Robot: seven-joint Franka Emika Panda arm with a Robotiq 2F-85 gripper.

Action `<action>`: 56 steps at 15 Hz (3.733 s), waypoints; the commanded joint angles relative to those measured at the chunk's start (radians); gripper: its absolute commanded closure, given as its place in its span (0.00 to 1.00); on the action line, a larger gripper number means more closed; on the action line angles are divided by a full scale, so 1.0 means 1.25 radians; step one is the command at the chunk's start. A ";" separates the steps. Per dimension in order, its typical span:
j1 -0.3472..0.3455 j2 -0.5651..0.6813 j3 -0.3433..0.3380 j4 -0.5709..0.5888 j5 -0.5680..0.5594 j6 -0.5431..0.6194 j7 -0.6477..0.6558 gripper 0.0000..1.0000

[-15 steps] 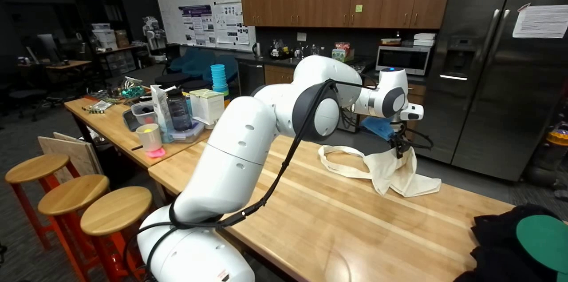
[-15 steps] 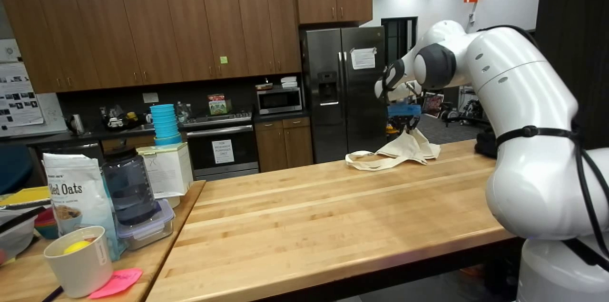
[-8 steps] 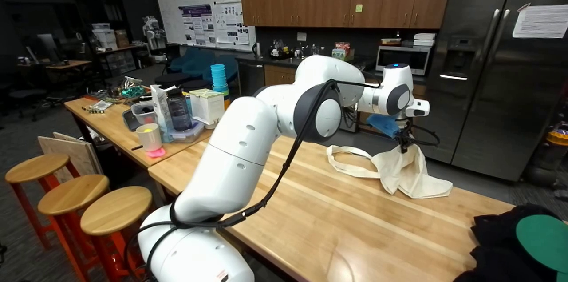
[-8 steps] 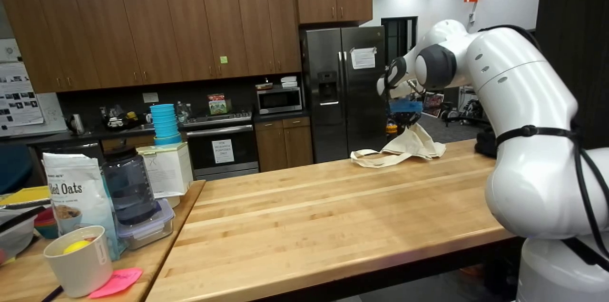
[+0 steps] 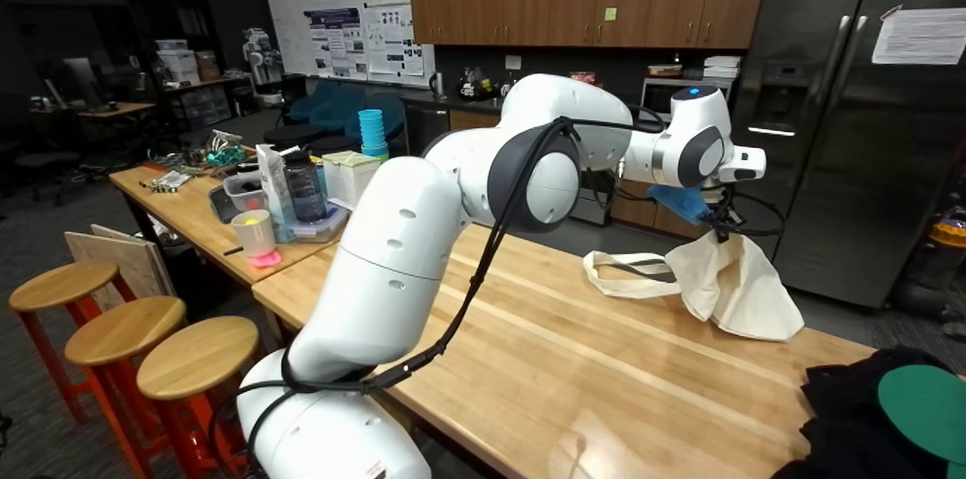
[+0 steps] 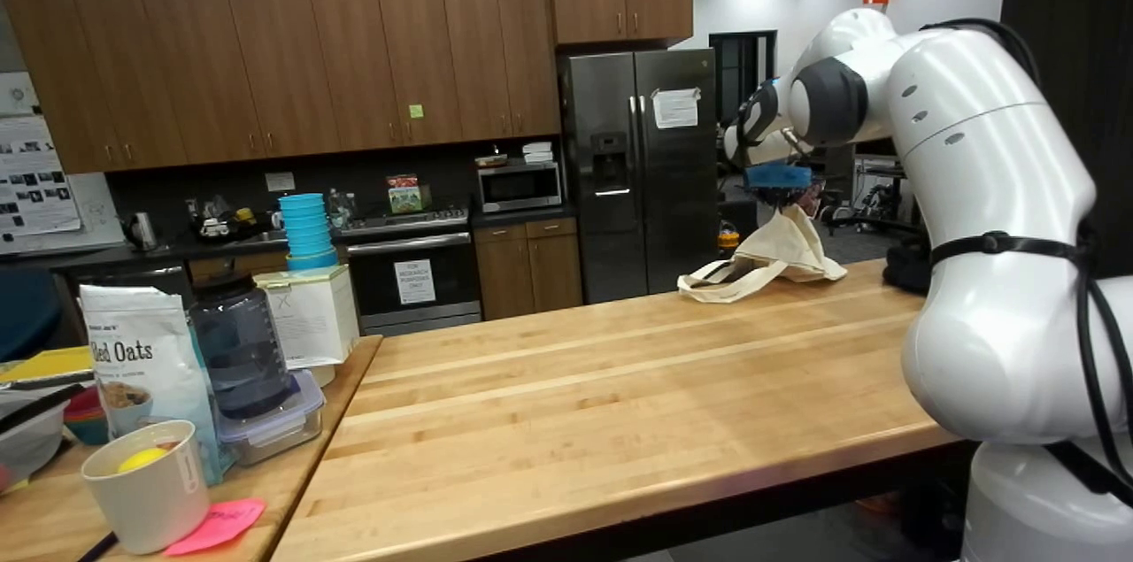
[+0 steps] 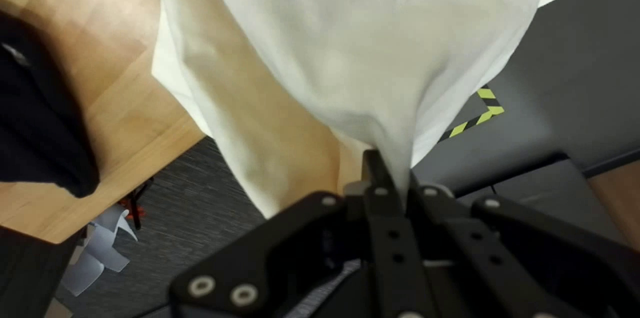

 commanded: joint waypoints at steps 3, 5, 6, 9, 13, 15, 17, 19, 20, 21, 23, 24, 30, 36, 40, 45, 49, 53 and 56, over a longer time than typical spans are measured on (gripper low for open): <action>0.004 -0.128 -0.032 -0.146 -0.004 0.084 0.005 0.99; -0.007 -0.162 -0.026 -0.178 -0.009 0.104 -0.004 0.99; -0.010 -0.183 -0.023 -0.201 -0.007 0.112 -0.015 0.99; -0.008 -0.246 -0.017 -0.269 -0.011 0.146 -0.037 0.99; -0.002 -0.319 0.000 -0.355 -0.015 0.187 -0.079 0.99; 0.003 -0.351 0.009 -0.399 -0.025 0.206 -0.096 0.99; 0.012 -0.381 0.019 -0.446 -0.043 0.226 -0.107 0.99; 0.022 -0.408 0.028 -0.490 -0.074 0.245 -0.104 0.99; 0.029 -0.419 0.034 -0.510 -0.097 0.254 -0.094 0.99; 0.034 -0.431 0.039 -0.530 -0.120 0.263 -0.088 0.99; 0.047 -0.454 0.051 -0.569 -0.179 0.278 -0.067 0.99; 0.063 -0.464 0.049 -0.586 -0.215 0.285 -0.050 0.99; 0.118 -0.522 0.100 -0.672 -0.526 0.293 0.134 0.99; 0.163 -0.545 0.176 -0.737 -0.723 0.295 0.268 0.99; 0.194 -0.546 0.221 -0.769 -0.791 0.295 0.306 0.99; 0.229 -0.545 0.274 -0.793 -0.878 0.283 0.334 0.99; 0.255 -0.547 0.316 -0.807 -0.957 0.264 0.363 0.99; 0.282 -0.551 0.360 -0.826 -1.015 0.236 0.388 0.99; 0.301 -0.557 0.386 -0.844 -1.036 0.235 0.400 0.99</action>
